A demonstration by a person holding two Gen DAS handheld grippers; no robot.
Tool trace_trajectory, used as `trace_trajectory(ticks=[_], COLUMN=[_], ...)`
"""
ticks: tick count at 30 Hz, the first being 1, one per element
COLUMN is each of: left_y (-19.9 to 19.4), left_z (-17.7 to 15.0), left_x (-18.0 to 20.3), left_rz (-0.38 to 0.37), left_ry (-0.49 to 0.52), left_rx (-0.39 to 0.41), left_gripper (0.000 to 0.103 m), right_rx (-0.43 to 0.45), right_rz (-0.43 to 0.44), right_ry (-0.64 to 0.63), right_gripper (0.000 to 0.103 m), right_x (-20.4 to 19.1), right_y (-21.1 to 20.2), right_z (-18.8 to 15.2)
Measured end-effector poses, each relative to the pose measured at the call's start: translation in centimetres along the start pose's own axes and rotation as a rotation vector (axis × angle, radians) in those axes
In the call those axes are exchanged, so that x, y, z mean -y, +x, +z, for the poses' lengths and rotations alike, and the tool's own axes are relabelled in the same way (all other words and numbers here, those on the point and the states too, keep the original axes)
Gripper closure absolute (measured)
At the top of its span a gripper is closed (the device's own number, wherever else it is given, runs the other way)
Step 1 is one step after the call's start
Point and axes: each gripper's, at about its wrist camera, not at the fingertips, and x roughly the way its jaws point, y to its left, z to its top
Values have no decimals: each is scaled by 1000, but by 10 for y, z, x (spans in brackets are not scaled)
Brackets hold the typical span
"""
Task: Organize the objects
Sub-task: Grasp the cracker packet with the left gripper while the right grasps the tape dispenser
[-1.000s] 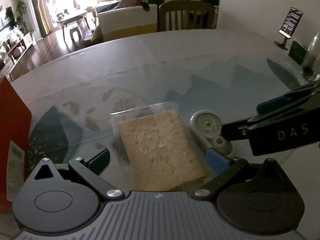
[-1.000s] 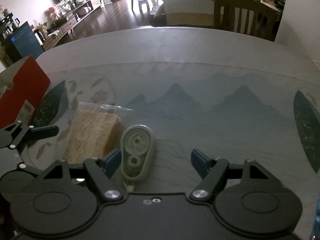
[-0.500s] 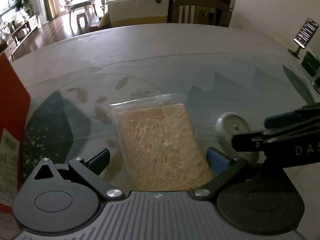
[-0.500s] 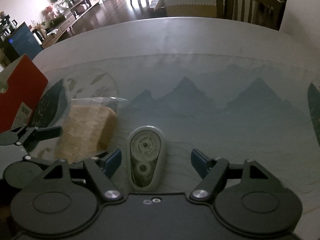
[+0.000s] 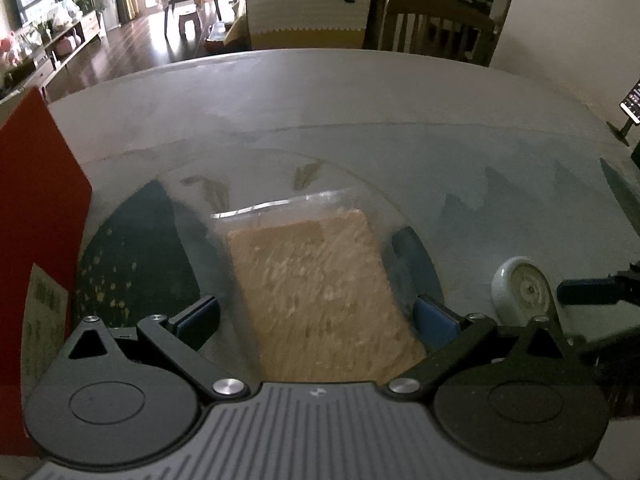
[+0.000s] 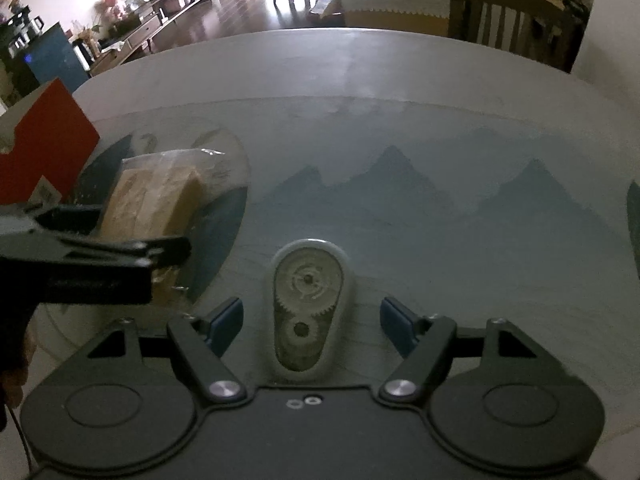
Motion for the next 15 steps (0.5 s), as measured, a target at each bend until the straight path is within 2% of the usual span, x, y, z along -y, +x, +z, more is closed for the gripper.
trace_trajectory(ticks=[6, 11, 15], left_y=[6, 3, -1], left_z=[7, 6, 6], left_x=[-3, -2, 0], left_rz=[26, 42, 27], left_ry=[-28, -20, -19], left_rx=[-14, -9, -6], left_gripper=[0, 3, 13], right_rx=[13, 25, 31], right_rz=[-61, -90, -97], right_ry=[-66, -57, -49], right_gripper=[28, 32, 51], right_x=[-14, -20, -23], right_y=[3, 5, 3], right_z=[-4, -6, -5])
